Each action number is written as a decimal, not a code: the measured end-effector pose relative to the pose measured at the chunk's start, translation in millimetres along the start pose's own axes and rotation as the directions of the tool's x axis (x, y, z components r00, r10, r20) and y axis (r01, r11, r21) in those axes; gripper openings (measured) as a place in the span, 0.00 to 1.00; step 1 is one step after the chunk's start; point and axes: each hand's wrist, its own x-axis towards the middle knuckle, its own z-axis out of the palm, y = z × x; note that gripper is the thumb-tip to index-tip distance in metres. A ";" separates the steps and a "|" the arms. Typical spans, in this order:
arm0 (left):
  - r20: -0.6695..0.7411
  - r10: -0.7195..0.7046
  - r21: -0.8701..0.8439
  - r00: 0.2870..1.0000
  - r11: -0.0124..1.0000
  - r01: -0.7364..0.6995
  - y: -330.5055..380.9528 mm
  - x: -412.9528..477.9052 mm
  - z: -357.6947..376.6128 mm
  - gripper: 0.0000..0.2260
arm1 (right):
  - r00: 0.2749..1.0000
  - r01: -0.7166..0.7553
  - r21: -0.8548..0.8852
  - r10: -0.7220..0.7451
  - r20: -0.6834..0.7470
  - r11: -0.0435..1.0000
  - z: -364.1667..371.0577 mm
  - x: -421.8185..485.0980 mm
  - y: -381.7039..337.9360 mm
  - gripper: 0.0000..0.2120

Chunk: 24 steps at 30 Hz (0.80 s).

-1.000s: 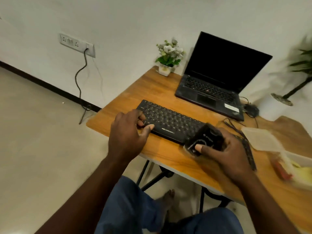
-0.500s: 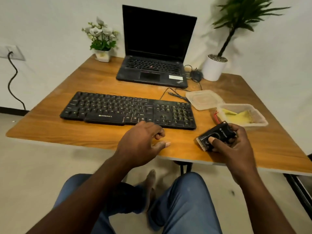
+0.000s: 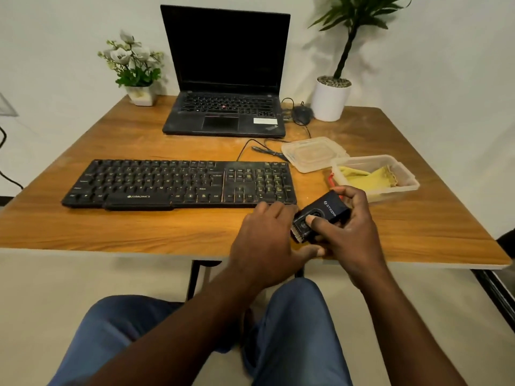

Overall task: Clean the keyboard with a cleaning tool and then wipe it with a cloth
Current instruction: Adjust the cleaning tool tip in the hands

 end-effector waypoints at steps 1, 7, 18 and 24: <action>-0.024 -0.009 0.013 1.000 1.000 0.009 4.4 0.1 3.3 0.35 | 1.000 -0.009 0.000 0.009 -0.005 1.000 -1.2 -0.8 0.2 0.31; -0.046 -0.034 -0.002 0.998 0.999 0.034 12.2 6.8 8.6 0.31 | 0.997 -0.073 -0.046 0.072 -0.018 0.996 -4.5 -0.7 -2.3 0.30; -0.048 0.000 -0.079 0.999 0.997 -0.004 4.3 11.6 4.3 0.31 | 0.995 -0.063 -0.027 0.061 -0.074 0.998 -3.5 1.0 -1.4 0.30; -0.034 0.010 -0.036 0.999 0.999 -0.011 4.4 12.1 5.6 0.31 | 0.993 -0.054 -0.095 0.043 -0.110 0.994 -3.4 -2.3 -4.5 0.28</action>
